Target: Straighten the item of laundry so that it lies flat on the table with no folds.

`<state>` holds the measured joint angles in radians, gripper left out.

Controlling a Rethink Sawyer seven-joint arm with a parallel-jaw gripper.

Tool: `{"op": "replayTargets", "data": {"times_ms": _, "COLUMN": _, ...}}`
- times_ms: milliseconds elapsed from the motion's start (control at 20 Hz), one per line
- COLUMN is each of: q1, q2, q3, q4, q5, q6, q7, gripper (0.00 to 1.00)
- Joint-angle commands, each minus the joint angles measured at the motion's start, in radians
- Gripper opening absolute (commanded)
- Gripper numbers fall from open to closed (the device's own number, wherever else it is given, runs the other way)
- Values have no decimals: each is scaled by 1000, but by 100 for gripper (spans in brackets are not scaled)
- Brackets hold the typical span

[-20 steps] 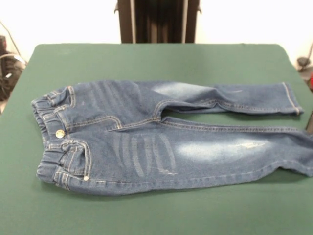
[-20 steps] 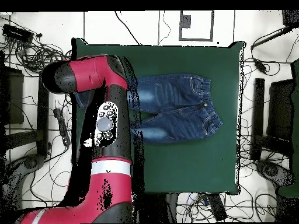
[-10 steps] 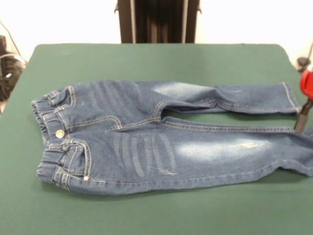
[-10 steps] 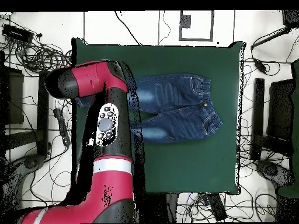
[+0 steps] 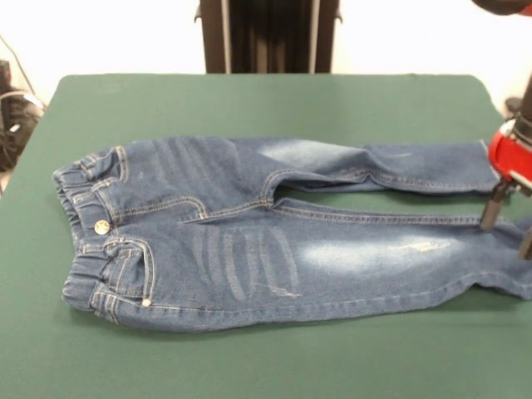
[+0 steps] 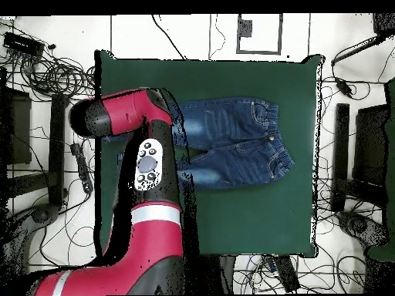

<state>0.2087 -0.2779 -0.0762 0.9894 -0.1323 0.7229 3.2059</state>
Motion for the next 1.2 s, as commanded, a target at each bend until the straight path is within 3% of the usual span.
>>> {"op": "replayTargets", "data": {"times_ms": 50, "q1": -8, "q2": 27, "q3": 129, "q4": 219, "q5": -41, "q6": -57, "q7": -186, "gripper": 100}}
{"op": "replayTargets", "data": {"times_ms": 1200, "q1": 21, "q2": -88, "q3": 146, "q4": 395, "q5": -38, "q6": -72, "q7": -81, "gripper": 100}}
